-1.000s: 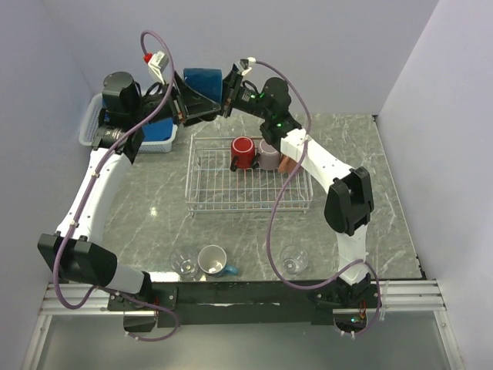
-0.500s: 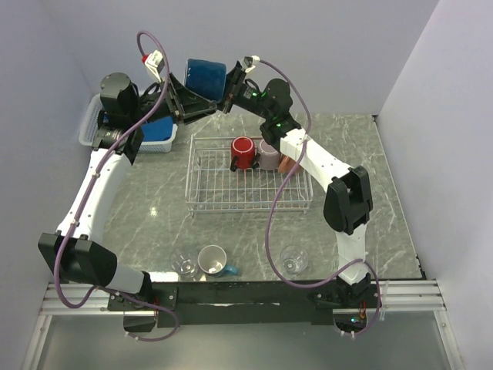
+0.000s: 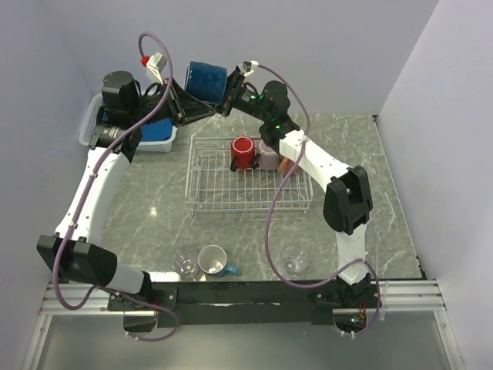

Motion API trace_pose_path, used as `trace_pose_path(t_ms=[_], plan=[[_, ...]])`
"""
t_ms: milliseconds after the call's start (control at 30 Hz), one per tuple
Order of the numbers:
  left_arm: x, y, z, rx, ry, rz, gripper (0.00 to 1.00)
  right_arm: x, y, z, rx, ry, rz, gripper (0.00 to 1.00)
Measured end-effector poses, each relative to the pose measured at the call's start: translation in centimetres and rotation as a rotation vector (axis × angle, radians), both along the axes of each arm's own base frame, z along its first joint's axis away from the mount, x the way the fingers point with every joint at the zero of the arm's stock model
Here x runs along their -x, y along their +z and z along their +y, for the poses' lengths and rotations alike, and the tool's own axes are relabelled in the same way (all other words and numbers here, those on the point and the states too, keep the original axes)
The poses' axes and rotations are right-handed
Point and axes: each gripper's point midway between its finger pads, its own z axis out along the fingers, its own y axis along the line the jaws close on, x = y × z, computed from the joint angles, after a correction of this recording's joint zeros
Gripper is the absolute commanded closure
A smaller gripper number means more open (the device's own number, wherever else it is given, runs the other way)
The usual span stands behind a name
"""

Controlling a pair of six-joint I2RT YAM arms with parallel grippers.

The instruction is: Load the cups into the dish rack

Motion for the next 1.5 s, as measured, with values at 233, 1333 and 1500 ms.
trace_pose_path(t_ms=[233, 1333, 1500], plan=[[0.3, -1.5, 0.4, -0.088, 0.030, 0.054, 0.99, 0.3, -1.7, 0.0, 0.009, -0.018, 0.027, 1.00], [-4.7, -13.1, 7.3, -0.632, 0.245, -0.071, 0.99, 4.9, -6.1, -11.4, 0.368, -0.191, 0.007, 0.27], [-4.1, -20.4, 6.0, -0.817, 0.169, 0.008, 0.99, 9.7, 0.8, -17.3, 0.358, -0.364, -0.188, 0.27]])
